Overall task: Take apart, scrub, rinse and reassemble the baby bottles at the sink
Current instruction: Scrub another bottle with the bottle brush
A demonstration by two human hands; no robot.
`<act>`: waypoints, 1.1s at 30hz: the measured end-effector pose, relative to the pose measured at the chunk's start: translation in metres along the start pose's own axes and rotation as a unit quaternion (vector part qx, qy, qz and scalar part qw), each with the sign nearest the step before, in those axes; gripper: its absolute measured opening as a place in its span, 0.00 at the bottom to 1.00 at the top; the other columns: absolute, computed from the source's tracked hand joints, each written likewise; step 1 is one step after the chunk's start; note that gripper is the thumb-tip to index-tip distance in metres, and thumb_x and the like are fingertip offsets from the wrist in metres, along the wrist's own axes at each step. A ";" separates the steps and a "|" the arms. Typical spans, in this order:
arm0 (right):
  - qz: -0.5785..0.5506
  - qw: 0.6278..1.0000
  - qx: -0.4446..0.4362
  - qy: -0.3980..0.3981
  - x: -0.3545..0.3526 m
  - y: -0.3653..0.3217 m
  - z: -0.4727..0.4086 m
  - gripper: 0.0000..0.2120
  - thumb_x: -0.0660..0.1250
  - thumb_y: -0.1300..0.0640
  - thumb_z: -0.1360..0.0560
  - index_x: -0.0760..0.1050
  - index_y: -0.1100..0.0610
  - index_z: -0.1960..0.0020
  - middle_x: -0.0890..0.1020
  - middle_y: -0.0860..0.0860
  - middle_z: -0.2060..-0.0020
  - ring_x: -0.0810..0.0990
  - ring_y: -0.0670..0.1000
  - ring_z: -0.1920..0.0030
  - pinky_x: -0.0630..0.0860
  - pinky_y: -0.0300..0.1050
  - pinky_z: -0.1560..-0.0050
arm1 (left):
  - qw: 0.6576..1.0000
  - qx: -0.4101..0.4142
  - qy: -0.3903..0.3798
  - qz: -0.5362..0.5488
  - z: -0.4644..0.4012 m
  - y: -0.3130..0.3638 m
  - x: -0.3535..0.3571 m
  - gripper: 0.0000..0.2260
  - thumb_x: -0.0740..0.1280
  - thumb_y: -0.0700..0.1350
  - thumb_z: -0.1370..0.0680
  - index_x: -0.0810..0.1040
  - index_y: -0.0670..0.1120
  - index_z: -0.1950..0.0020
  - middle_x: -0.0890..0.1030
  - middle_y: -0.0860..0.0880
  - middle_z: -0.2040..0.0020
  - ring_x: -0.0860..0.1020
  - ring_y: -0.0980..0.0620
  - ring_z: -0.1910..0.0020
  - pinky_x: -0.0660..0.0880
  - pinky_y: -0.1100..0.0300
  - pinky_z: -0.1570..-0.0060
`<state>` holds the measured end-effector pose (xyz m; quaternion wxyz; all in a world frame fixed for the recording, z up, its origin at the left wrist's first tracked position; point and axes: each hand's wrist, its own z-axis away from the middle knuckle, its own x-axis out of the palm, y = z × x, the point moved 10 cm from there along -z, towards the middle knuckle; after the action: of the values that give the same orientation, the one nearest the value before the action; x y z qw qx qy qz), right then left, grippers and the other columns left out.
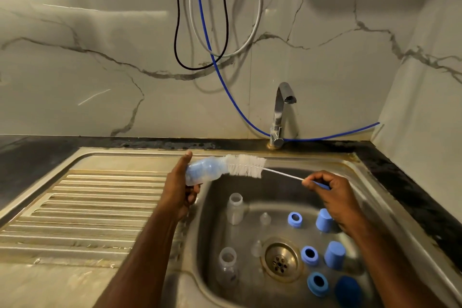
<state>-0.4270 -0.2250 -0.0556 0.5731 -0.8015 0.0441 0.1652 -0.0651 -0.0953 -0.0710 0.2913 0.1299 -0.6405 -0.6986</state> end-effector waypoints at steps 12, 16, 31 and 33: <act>0.147 0.988 -0.031 0.036 -0.018 0.004 -0.005 0.05 0.74 0.54 0.25 0.81 0.45 0.57 0.84 0.41 0.61 0.81 0.39 0.57 0.79 0.48 0.47 | 0.993 0.051 -0.027 -0.099 -0.002 0.006 0.005 0.26 0.69 0.65 0.25 0.78 0.41 0.45 0.82 0.41 0.55 0.75 0.49 0.68 0.70 0.59 0.69; 0.304 0.949 -0.063 0.046 -0.029 -0.002 -0.006 0.03 0.69 0.42 0.25 0.79 0.39 0.55 0.81 0.35 0.57 0.79 0.46 0.49 0.69 0.62 0.37 | 0.971 0.164 -0.112 -0.129 0.003 0.026 0.016 0.19 0.69 0.40 0.20 0.76 0.52 0.30 0.80 0.46 0.38 0.80 0.46 0.51 0.78 0.58 0.57; 0.203 0.974 -0.100 0.005 -0.020 -0.020 -0.001 0.11 0.75 0.49 0.27 0.74 0.49 0.62 0.76 0.48 0.70 0.76 0.48 0.66 0.75 0.46 0.61 | 0.993 0.117 0.002 -0.019 -0.008 0.024 -0.019 0.15 0.57 0.57 0.16 0.75 0.48 0.42 0.81 0.44 0.54 0.76 0.52 0.66 0.72 0.60 0.68; 0.166 0.983 -0.071 0.028 -0.028 -0.014 -0.003 0.10 0.76 0.52 0.28 0.76 0.50 0.63 0.78 0.48 0.69 0.78 0.50 0.65 0.77 0.51 0.58 | 0.994 0.112 0.008 0.003 -0.008 0.026 -0.022 0.16 0.57 0.57 0.16 0.76 0.47 0.41 0.80 0.45 0.55 0.75 0.54 0.67 0.71 0.62 0.70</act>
<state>-0.4492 -0.2263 -0.0336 0.4783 -0.8257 0.1807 0.2384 -0.0371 -0.0900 -0.0516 0.2821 0.1660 -0.7124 -0.6208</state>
